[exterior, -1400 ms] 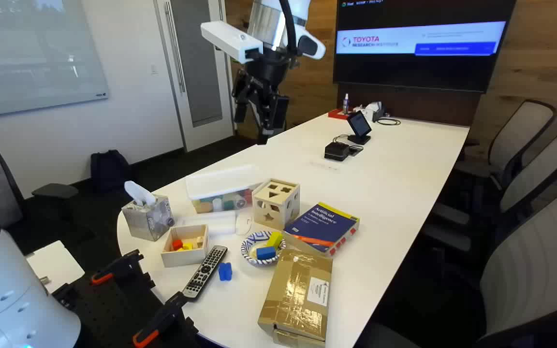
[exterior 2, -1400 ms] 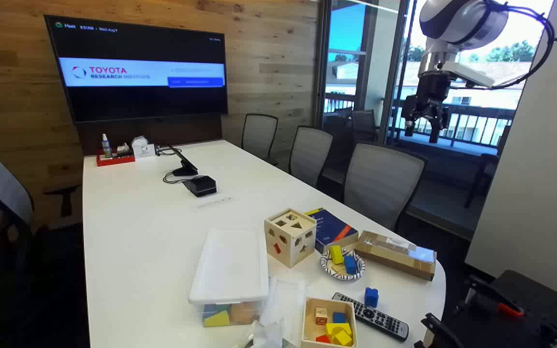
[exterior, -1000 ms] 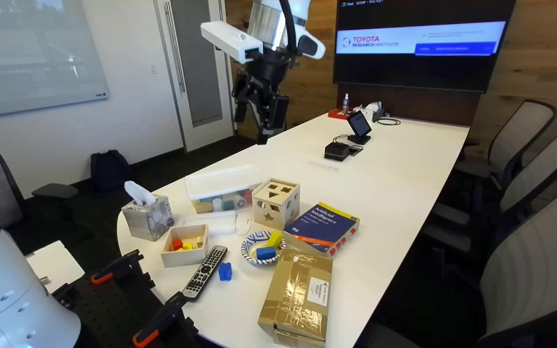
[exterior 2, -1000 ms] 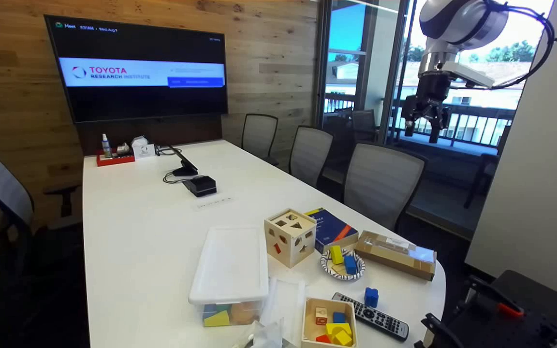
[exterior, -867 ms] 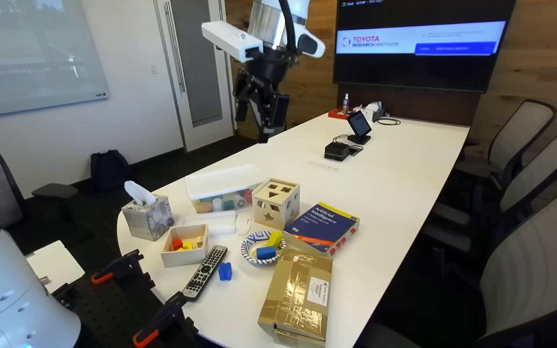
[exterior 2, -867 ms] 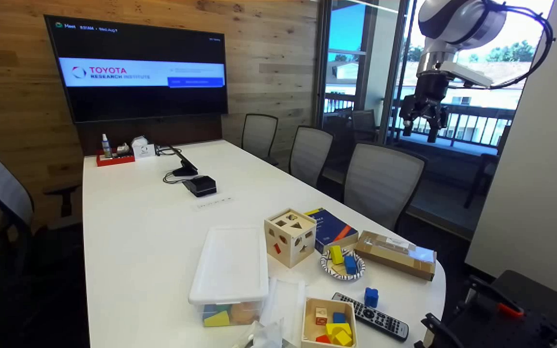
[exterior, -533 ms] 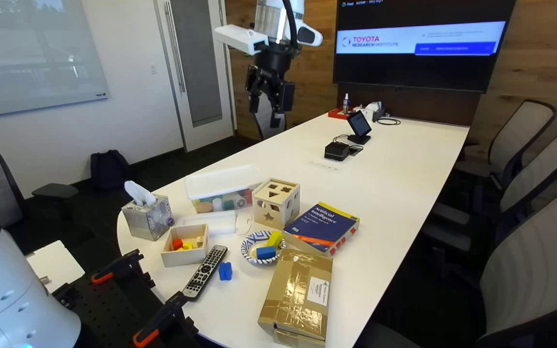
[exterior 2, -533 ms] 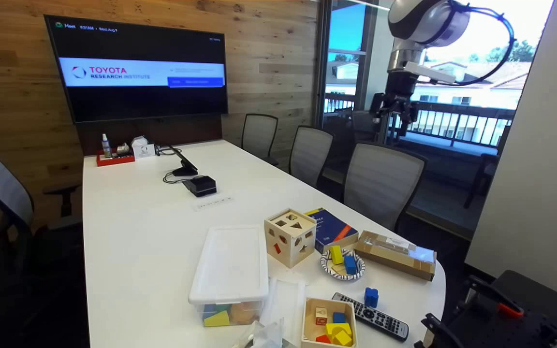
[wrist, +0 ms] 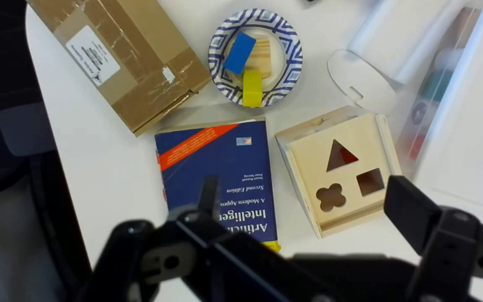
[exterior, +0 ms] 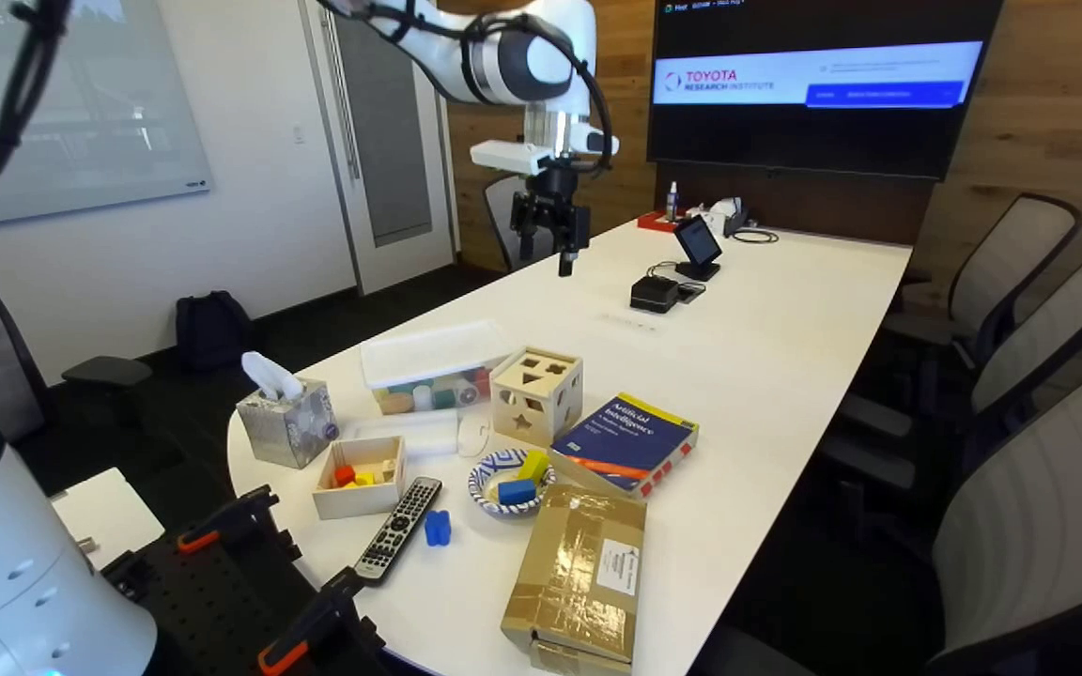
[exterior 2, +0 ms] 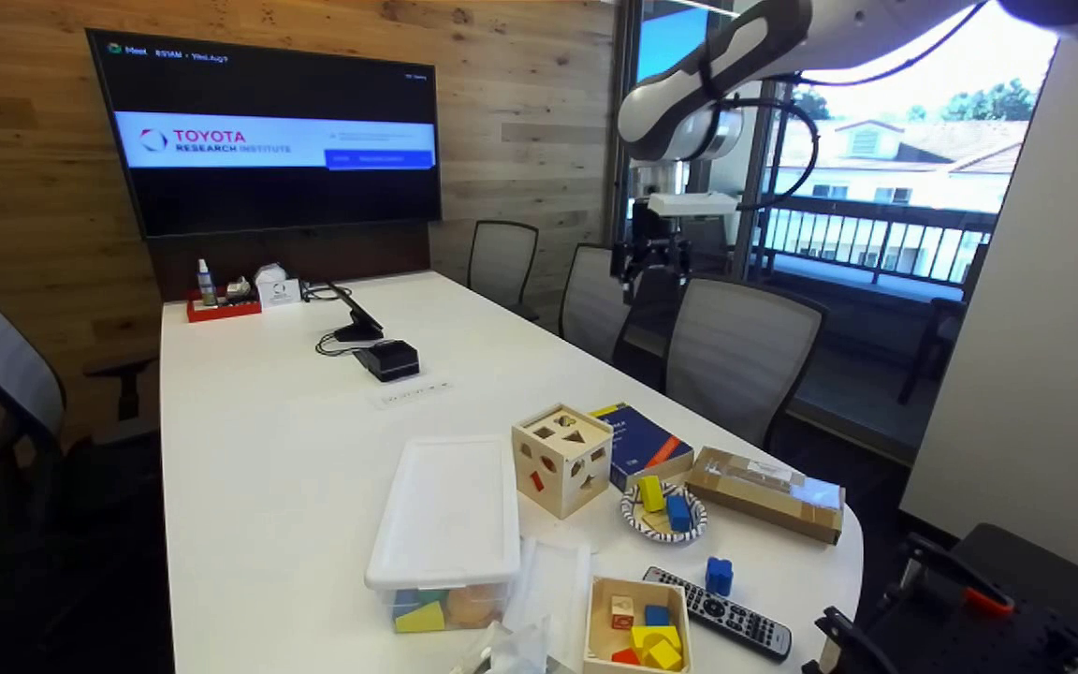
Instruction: Open the lid on the cube
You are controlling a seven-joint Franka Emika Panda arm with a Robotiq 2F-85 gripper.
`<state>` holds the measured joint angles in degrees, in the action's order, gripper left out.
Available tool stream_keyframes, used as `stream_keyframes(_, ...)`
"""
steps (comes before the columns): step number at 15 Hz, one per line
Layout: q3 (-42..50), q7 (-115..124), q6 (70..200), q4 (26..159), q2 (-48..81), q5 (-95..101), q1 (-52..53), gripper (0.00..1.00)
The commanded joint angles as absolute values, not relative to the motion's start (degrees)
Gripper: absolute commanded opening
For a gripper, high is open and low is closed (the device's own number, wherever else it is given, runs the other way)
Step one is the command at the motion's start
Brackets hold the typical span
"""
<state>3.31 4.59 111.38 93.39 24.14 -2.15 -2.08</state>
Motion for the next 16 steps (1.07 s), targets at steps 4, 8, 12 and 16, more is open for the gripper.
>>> stream_keyframes(4,0.2,-2.4,107.9,74.8,44.1,0.7,-0.5,1.00)
stream_keyframes(8,-1.0,-6.0,108.8,68.6,52.0,1.3,0.6,1.00)
stream_keyframes(12,-1.6,-6.8,109.8,63.6,58.0,1.2,1.8,1.00)
stream_keyframes(16,-1.6,-6.5,109.7,59.5,62.4,1.1,2.8,1.00)
